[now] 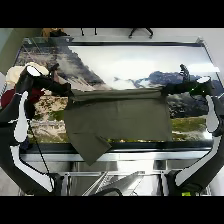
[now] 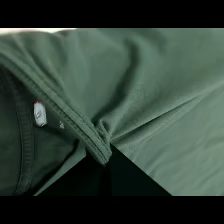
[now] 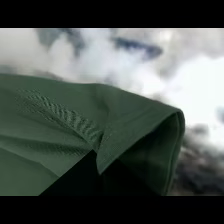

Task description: Fold the shirts.

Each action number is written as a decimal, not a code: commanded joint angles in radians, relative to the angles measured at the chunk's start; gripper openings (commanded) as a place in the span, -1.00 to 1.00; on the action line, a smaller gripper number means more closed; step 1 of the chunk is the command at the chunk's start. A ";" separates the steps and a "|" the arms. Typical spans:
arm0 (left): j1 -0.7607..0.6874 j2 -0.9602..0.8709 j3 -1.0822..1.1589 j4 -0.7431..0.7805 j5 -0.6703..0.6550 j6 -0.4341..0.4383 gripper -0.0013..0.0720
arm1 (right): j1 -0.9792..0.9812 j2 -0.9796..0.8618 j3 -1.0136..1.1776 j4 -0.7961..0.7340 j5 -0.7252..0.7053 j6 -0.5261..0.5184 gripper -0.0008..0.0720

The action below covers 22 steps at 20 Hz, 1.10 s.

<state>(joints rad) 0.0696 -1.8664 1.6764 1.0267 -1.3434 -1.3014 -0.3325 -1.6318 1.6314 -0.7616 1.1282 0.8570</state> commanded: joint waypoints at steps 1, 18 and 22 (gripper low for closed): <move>-0.022 -0.002 -0.045 0.087 0.043 -0.037 -0.94 | 0.000 -0.001 -0.002 -0.047 0.007 0.034 -0.93; -0.001 0.091 0.101 0.109 -0.349 -0.141 0.87 | -0.077 0.212 -0.068 -0.230 0.298 0.287 0.21; 0.056 0.376 -0.351 0.107 -0.268 -0.148 0.87 | -0.185 0.339 -0.358 -0.231 0.369 0.304 0.21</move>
<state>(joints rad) 0.0925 -1.6497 1.5696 1.1339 -1.6238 -1.4334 -0.4526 -1.3743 1.4361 -0.9760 1.4258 1.1278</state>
